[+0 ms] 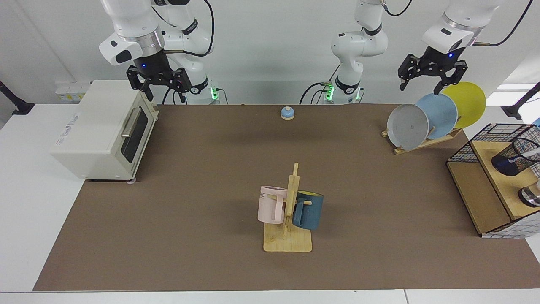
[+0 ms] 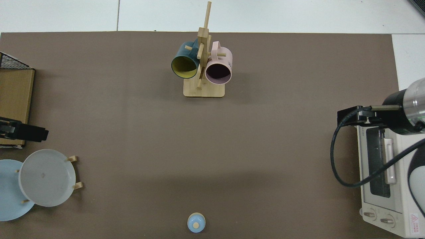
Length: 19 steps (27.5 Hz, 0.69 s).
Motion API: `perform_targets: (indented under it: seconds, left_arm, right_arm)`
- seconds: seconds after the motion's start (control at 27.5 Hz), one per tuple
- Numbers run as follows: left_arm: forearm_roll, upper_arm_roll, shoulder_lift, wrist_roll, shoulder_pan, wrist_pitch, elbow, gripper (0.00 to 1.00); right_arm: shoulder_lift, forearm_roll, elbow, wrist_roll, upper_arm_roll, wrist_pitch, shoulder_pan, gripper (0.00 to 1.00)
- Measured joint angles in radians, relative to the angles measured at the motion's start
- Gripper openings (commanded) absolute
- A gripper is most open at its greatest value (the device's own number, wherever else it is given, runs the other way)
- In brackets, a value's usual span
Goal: Put markers into pen holder
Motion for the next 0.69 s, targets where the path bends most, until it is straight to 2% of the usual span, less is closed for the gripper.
perform_targets:
  seconds: [0.69]
  left_arm:
    - [-0.003,0.025,-0.002,-0.026,-0.001,0.023,-0.001,1.0]
  right_arm:
    - [0.0,0.0,0.0,0.0,0.0,0.0,0.0,1.0]
